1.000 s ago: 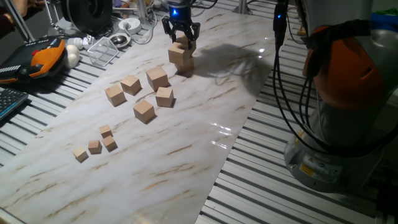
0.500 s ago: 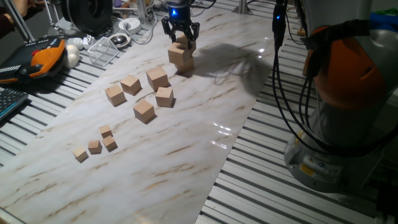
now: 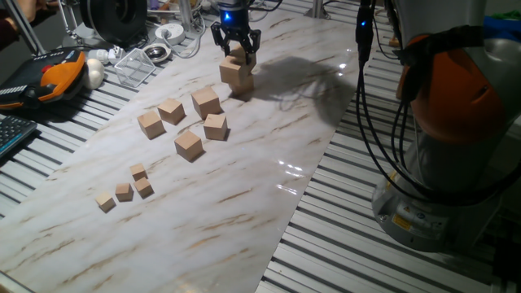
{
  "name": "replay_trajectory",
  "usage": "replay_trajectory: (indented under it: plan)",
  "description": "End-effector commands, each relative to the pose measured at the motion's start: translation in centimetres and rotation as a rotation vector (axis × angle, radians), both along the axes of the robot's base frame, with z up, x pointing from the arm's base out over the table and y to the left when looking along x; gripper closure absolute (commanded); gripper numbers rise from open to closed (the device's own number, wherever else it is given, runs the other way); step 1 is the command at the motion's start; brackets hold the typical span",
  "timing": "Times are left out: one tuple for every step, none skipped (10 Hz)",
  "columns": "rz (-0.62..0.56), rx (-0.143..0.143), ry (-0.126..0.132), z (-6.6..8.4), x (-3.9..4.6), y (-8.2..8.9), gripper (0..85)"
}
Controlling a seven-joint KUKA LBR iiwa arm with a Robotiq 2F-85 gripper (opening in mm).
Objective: Stack the blocks into a cross shape
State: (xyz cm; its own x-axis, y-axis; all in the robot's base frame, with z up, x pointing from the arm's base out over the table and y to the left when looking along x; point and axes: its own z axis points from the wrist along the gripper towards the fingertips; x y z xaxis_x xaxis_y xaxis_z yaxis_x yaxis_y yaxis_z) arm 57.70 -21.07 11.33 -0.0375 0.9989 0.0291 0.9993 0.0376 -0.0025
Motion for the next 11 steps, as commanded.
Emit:
replay_trajectory:
  plan:
    - [0.000,0.000,0.001,0.02,-0.04,-0.01,85.0]
    - [0.002,0.000,0.001,0.06,-0.06,-0.01,85.0]
    - [0.002,0.000,0.001,0.09,-0.07,0.00,85.0]
    - [0.002,0.000,0.002,0.12,-0.09,-0.01,85.0]
    - [0.003,-0.001,0.002,0.15,-0.09,-0.04,85.0]
    - [0.005,-0.001,0.002,0.23,-0.09,-0.06,85.0]
    - [0.006,-0.003,0.002,0.30,-0.09,-0.06,85.0]
    - [0.008,-0.004,0.002,0.35,-0.11,-0.05,85.0]
    - [0.009,-0.004,0.002,0.34,-0.11,-0.04,85.0]
    - [0.011,-0.004,0.002,0.33,-0.11,-0.03,85.0]
    - [0.012,-0.004,0.000,0.32,-0.10,-0.03,85.0]
